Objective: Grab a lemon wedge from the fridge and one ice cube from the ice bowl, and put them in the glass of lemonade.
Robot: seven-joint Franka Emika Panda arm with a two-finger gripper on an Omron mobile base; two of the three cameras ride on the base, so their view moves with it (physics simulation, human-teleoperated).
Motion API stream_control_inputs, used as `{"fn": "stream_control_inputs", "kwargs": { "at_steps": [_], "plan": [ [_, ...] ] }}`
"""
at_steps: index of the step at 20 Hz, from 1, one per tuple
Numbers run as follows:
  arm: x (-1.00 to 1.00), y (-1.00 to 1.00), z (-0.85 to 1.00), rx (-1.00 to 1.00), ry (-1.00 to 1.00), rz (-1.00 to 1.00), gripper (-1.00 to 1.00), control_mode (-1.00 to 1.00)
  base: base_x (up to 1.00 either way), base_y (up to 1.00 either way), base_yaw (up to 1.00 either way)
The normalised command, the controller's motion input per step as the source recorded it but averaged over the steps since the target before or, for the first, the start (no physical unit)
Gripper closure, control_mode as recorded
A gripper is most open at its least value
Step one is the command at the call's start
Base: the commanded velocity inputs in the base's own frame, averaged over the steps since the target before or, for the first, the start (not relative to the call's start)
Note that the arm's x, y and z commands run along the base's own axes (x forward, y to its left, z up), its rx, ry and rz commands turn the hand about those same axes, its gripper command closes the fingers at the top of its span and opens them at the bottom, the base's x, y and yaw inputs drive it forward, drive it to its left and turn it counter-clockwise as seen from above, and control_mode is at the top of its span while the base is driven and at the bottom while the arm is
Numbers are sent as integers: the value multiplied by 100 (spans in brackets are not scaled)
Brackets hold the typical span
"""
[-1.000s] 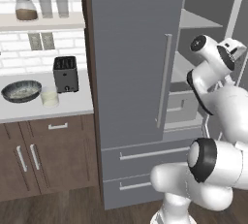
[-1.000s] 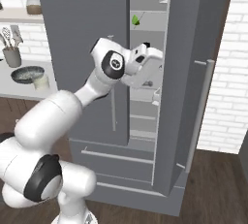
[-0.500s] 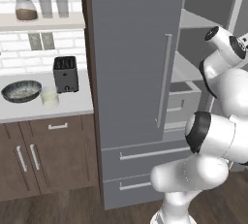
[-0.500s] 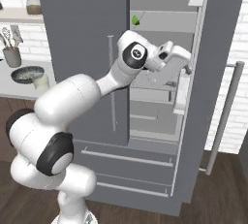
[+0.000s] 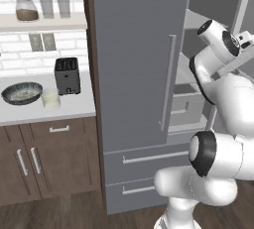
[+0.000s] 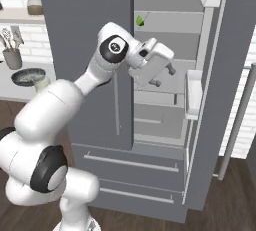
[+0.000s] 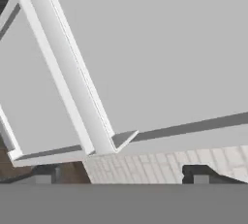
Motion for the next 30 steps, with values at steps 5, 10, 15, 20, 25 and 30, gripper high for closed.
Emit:
{"fn": "stream_control_inputs", "kwargs": {
  "at_steps": [5,10,15,20,25,30],
  "plan": [
    [-39,92,-24,27,-36,0,-100,-100,0,0,0],
    [-6,81,-33,40,-27,0,-100,-100,0,0,0],
    [-5,69,-28,31,-20,0,-100,-100,0,0,0],
    [-28,77,26,0,-22,11,-100,-100,0,0,0],
    [28,57,0,1,-6,46,-100,-100,0,0,0],
    [64,21,0,0,0,45,-100,-100,0,0,0]
  ]
}}
